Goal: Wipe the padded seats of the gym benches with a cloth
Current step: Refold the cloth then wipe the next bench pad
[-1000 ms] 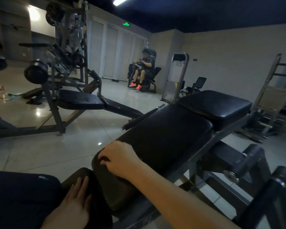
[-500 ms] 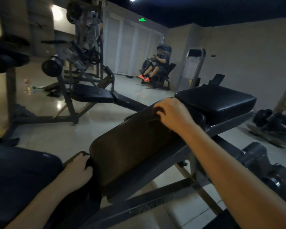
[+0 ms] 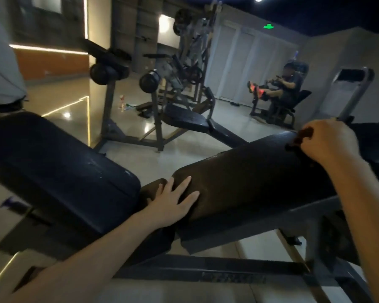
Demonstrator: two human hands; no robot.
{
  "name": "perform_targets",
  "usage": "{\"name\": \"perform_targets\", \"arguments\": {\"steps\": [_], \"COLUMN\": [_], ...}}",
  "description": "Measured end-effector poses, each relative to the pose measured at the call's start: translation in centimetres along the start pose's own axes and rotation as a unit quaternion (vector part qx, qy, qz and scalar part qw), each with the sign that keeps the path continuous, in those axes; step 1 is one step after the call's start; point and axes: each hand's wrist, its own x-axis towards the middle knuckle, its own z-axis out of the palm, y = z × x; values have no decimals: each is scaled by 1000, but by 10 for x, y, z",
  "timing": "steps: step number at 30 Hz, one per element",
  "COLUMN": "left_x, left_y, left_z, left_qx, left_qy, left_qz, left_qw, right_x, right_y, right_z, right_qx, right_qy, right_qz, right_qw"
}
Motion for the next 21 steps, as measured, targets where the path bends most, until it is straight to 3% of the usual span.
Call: {"name": "perform_targets", "arguments": {"steps": [3, 7, 16, 19, 21], "left_x": [-3, -4, -28, -45, -61], "left_y": [-2, -3, -8, -13, -21], "left_z": [-2, -11, -61, -98, -128], "left_qx": [0, -8, 85, 118, 146], "left_qy": [-10, -15, -85, -44, 9], "left_qz": [-7, 5, 109, 123, 131], "left_qw": [1000, 1000, 987, 984, 981], "right_x": [-3, -40, -132, -148, -159], "right_y": [-21, -74, -132, -143, -159], "right_z": [1, 24, 44, 50, 50], "right_qx": [-16, -31, 101, 173, 284], "right_qy": [-31, -22, -30, -48, -75], "right_qz": [2, -67, -194, -211, -181], "right_qw": [999, 997, 975, 961, 938]}}
